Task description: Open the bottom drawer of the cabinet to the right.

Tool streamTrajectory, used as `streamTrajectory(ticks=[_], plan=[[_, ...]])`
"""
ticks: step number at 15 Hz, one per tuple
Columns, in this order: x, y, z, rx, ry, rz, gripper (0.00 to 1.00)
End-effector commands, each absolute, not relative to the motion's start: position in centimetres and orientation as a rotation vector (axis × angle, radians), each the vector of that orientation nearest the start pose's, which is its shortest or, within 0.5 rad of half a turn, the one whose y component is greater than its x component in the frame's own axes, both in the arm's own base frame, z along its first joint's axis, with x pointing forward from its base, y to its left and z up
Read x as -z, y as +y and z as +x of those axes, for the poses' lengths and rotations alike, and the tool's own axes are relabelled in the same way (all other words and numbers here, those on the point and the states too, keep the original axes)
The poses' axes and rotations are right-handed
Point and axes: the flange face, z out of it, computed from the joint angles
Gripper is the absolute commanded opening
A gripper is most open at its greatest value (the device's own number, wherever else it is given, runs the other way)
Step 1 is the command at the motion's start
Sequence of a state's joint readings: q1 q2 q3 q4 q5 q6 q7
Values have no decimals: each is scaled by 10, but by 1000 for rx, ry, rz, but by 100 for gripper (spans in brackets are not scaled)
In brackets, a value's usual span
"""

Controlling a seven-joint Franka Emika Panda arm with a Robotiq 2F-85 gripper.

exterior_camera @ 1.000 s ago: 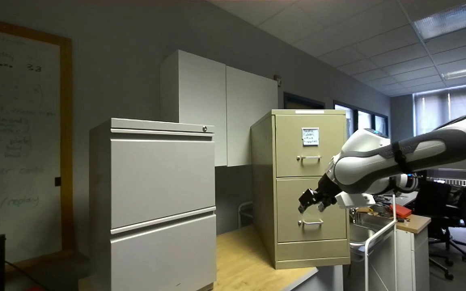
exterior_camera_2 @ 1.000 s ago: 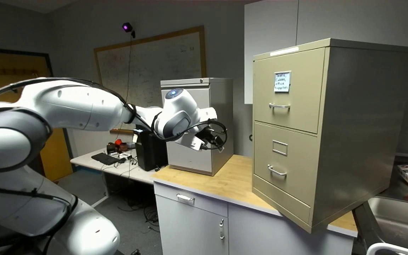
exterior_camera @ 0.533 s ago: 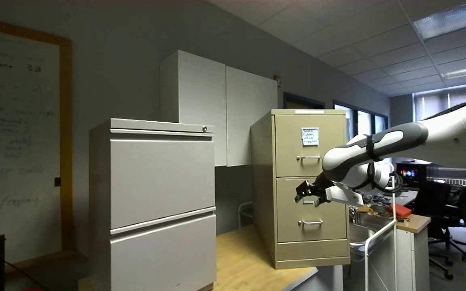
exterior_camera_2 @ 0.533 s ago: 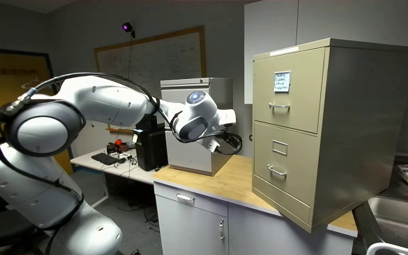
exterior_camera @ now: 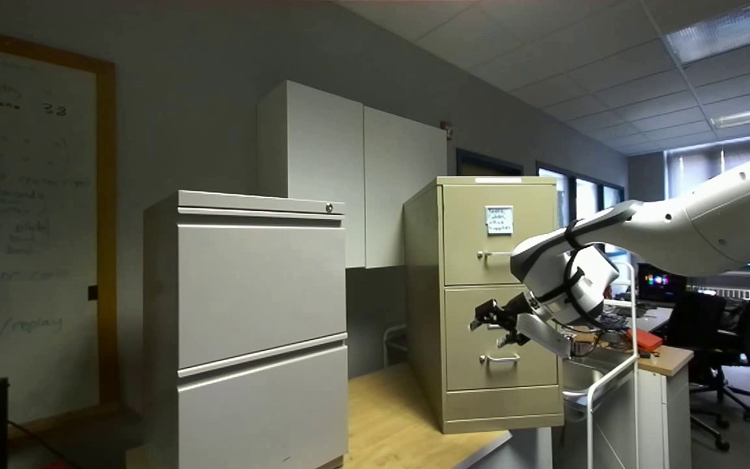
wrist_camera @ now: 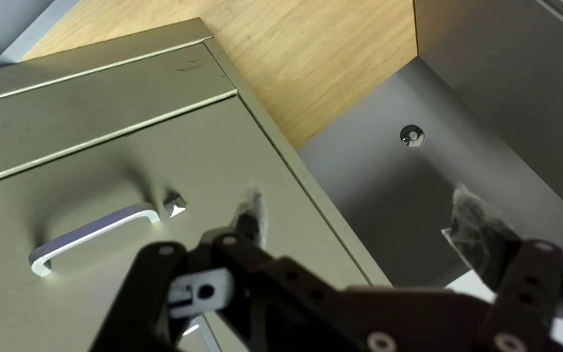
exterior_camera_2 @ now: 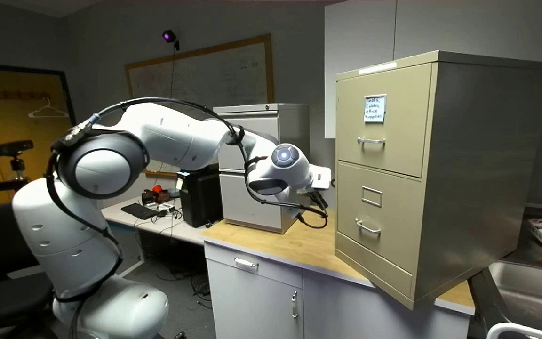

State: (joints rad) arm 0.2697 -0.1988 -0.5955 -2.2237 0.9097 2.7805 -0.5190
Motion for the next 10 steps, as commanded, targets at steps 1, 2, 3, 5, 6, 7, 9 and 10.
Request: streamTrajectory(ticks=[1, 2, 3, 5, 6, 7, 9, 10], plan=[[-497, -238, 500, 1185, 797, -2307, 100], [-488, -243, 499, 1191, 823, -2287, 100], [-480, -247, 498, 1194, 847, -2268, 100], [-460, -255, 496, 1198, 889, -2230, 100], [-450, -257, 496, 1198, 907, -2208, 100], [-441, -258, 497, 1202, 923, -2186, 100], [-421, -258, 501, 1202, 951, -2139, 100], [-412, -258, 504, 1198, 971, -2115, 100]])
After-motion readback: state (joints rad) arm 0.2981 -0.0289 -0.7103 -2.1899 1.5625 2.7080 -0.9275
